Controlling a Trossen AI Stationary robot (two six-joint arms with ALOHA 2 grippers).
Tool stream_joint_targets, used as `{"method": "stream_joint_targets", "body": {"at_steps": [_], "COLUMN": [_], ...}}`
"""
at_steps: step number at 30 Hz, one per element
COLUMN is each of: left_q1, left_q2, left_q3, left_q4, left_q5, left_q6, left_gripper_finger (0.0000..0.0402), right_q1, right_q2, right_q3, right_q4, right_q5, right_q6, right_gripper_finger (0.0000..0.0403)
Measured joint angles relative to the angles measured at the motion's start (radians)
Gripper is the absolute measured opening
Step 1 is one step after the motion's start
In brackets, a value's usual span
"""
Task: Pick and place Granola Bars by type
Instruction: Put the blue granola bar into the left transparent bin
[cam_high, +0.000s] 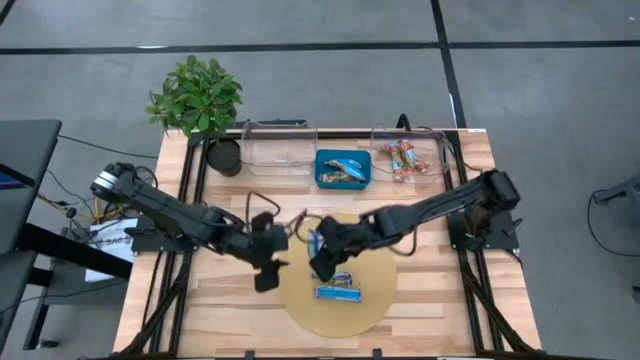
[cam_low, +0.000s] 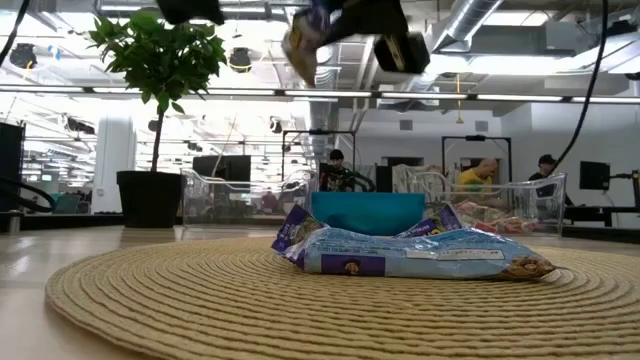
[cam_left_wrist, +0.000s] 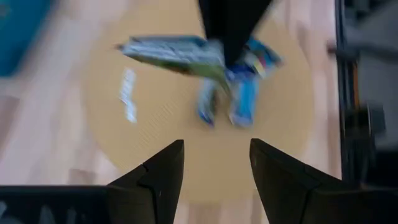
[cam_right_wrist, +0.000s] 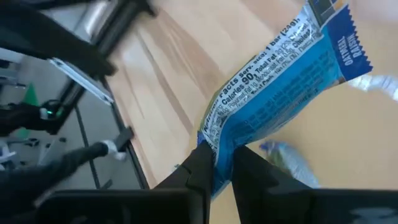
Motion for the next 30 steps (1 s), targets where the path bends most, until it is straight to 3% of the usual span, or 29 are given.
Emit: {"method": "stream_joint_targets", "body": {"at_steps": [6,14,20,30], "left_q1": [0.105,0.278,0.383,0.478], "left_q2": [-0.067,-0.07,-0.067,-0.016], "left_q3": [0.0,0.0,0.001,0.002], "left_q4": [0.147,0.288,0.426,0.414], "left_q5": [-0.064,0.009,0.071,0.146], "left_q6": [-0.056,-0.228,-0.271,-0.289], "left_gripper_finger": [0.0176,0.0176,0.0176,0.0176], "right_q1": [-0.054,-0.097,-0.135,-0.148], "right_q2": [-0.104,-0.191,-0.2,-0.217], "right_q3": [0.0,-0.001,-0.001,0.011], "right_q4": [-0.09,-0.167,-0.14,-0.118], "right_q5": [0.042,0.267,0.272,0.268], "right_q6": [-0.129,-0.287,-0.37,-0.461], "right_gripper_finger": [0.0032,0.0029,0.0028,0.0025]}}
